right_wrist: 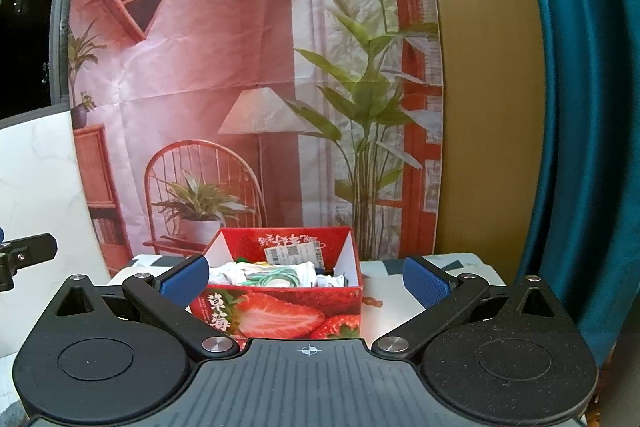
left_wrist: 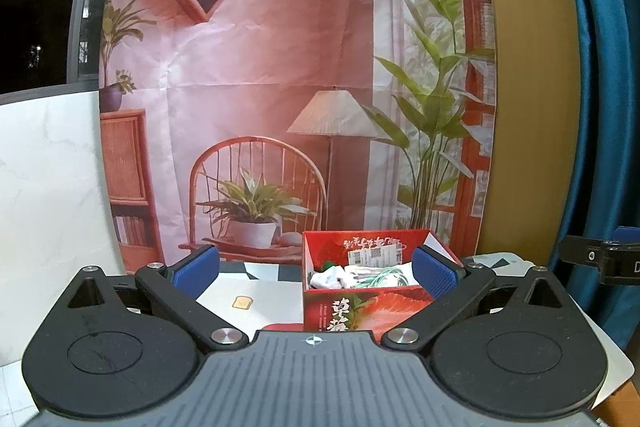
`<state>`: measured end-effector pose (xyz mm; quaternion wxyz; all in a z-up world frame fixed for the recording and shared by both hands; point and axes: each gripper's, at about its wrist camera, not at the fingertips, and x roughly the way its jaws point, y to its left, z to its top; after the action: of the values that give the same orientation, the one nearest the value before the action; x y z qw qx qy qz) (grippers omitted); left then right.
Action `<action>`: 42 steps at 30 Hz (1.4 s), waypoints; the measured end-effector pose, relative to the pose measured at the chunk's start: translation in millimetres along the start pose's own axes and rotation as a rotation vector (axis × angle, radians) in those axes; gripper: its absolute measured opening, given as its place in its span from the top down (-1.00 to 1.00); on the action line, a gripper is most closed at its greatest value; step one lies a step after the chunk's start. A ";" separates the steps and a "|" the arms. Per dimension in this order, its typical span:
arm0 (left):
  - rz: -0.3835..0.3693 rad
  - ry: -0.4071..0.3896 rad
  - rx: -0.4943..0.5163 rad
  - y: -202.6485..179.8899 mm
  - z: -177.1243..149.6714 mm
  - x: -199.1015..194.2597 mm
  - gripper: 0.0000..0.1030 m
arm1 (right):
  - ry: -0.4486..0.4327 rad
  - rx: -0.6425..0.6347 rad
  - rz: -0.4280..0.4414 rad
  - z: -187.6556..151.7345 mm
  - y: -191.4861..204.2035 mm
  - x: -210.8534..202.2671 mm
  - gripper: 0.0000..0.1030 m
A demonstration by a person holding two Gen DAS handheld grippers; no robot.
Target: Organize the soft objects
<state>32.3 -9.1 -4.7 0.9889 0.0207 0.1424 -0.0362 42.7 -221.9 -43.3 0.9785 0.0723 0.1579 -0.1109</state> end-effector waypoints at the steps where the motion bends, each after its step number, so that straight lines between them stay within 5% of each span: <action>1: 0.003 0.002 -0.003 0.4 0.2 0.2 -1.00 | 0.001 0.000 -0.001 -0.5 0.5 -0.2 -0.99; 42: -0.002 0.029 -0.030 6.2 -5.1 -0.9 -1.00 | 0.016 -0.007 -0.017 0.0 -5.1 5.3 -0.99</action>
<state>30.5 -2.6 -9.1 0.9869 0.0064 0.1575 -0.0348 46.4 -227.9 -45.5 0.9766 0.0684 0.1666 -0.1179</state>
